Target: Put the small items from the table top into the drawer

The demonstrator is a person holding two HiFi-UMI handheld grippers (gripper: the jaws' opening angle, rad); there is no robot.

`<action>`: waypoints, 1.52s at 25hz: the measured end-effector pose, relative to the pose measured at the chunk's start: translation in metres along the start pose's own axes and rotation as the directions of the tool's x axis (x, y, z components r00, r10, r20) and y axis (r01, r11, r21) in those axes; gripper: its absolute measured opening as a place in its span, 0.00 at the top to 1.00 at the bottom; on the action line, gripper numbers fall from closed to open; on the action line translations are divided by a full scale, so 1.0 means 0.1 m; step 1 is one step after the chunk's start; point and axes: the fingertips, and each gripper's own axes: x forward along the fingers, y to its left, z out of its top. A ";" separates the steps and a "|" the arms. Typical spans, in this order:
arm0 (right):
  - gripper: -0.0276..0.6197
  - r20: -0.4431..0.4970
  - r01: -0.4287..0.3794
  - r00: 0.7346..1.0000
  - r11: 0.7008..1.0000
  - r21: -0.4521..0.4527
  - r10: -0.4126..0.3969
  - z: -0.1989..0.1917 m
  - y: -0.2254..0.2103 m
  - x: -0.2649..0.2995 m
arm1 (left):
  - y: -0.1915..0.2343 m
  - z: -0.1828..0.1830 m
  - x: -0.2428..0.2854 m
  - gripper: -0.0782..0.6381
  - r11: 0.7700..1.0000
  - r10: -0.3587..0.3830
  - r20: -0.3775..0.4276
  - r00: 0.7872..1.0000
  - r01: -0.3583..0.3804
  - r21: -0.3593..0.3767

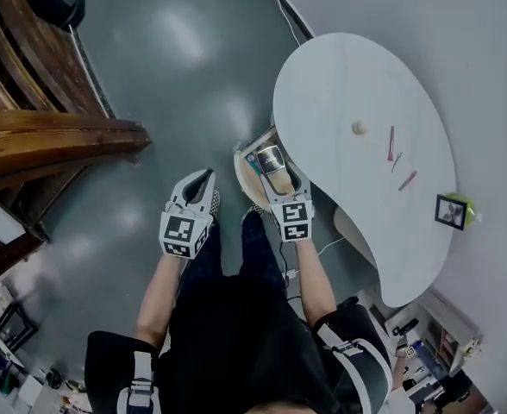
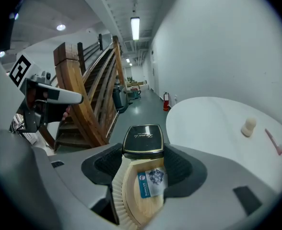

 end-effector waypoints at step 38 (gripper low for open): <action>0.53 -0.400 -0.196 0.900 0.981 -0.013 0.174 -1.86 -0.19 1.66 | 0.08 -1.04 0.81 0.86 0.994 0.014 -0.122 0.992 -0.027 -0.107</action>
